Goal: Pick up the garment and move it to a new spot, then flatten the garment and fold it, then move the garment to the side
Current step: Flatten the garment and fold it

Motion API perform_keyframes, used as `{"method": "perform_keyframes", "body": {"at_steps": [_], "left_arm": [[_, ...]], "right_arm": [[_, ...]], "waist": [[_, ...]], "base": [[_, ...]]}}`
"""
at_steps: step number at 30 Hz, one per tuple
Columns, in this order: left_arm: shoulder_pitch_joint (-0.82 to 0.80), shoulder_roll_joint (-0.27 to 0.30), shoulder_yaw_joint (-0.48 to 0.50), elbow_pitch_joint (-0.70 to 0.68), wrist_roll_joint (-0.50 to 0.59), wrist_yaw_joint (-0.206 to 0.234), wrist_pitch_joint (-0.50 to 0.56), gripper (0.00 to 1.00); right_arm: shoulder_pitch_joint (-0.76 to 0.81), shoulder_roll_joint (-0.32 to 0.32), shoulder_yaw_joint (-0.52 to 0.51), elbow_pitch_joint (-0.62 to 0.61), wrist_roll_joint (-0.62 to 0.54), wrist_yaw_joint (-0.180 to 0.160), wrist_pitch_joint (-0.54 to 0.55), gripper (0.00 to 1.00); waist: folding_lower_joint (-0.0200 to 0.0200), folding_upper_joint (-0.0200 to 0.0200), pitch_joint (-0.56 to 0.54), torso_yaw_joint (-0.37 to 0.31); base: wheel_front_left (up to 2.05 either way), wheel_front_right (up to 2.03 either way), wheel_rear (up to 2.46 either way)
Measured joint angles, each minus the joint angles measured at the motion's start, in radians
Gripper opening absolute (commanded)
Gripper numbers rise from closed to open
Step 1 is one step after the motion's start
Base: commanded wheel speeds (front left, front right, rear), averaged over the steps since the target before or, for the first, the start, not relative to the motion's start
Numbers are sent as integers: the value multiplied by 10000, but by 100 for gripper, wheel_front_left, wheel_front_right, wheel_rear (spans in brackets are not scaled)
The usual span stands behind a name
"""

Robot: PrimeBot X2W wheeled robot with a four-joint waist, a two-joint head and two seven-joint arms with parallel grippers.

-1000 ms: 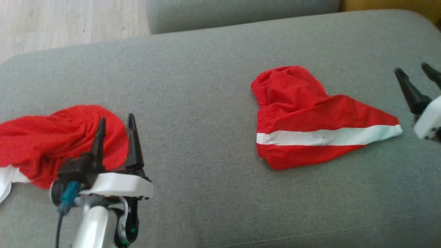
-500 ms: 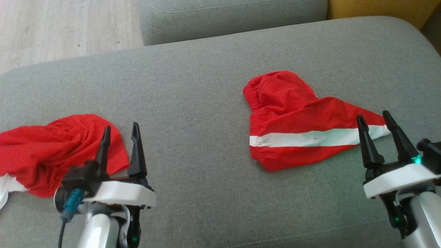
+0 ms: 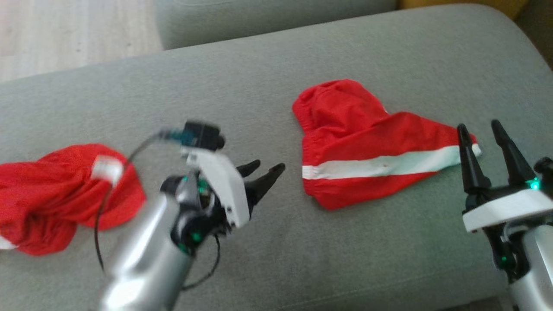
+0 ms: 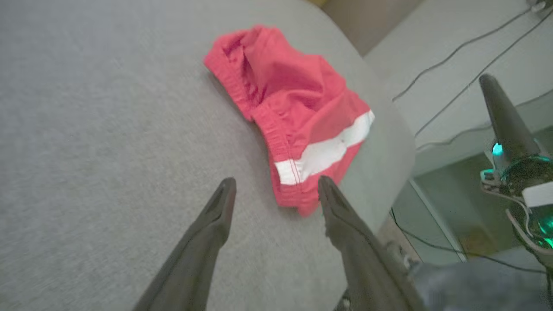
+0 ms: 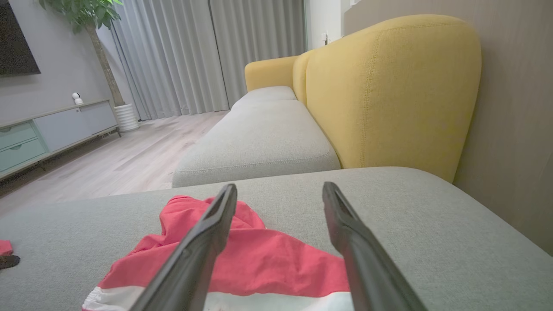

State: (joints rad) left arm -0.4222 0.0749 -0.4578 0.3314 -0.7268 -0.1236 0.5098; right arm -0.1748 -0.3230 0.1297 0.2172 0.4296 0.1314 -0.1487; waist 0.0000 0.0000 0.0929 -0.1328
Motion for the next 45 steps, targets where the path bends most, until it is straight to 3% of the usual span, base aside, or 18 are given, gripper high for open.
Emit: {"method": "perform_keyframes", "body": {"at_steps": [4, 7, 13, 18, 24, 26, 27, 35, 45], "left_arm": [[-922, 506, -581, 727, -1152, -6, 2044, 100], [-1090, 614, -790, 1152, -2084, -8, 2732, 100], [-1926, 719, -915, 1778, -3060, -8, 2884, 100], [-2403, 867, -1275, 2412, -3164, -8, 2792, 100], [-2422, 1001, -1559, 2836, -3760, -8, 2688, 98], [-2432, 1085, -1710, 2849, -3822, -8, 2539, 38], [-2432, 1085, -1710, 2849, -3822, -8, 2539, 0], [-2432, 1202, -1825, 2740, -4719, -8, 2033, 0], [-1951, 2130, -2080, 2452, -5275, -8, 1741, 0]], "right_arm": [[-259, 61, 198, 8, 29, 0, -8, 100], [-413, 142, 247, 125, 121, 0, -109, 100], [-775, 280, 366, 437, 290, 0, -399, 100], [-1021, 328, 587, 725, 424, 0, -596, 100], [-1034, 328, 640, 995, 458, 0, -717, 100], [-1034, 328, 644, 1041, 458, 0, -752, 100], [-1034, 328, 644, 1041, 458, 0, -752, 100], [-1028, 322, 725, 1135, 456, 0, -802, 100], [-942, 293, 669, 1028, 454, 0, -520, 100]], "waist": [[0, 0, 152, -426], [0, 0, 325, -789], [0, 0, 744, -1544], [0, 0, 1001, -2096], [0, 0, 1075, -2346], [0, 0, 1036, -2296], [0, 0, 1036, -2296], [0, 0, 764, -1802], [0, 0, 304, -868]], "base": [[0, 0, 0], [0, 0, 0], [0, 0, 0], [0, 0, 0], [0, 0, 0], [0, 0, 0], [0, 0, 0], [0, 0, 0], [0, 0, 0]]}}
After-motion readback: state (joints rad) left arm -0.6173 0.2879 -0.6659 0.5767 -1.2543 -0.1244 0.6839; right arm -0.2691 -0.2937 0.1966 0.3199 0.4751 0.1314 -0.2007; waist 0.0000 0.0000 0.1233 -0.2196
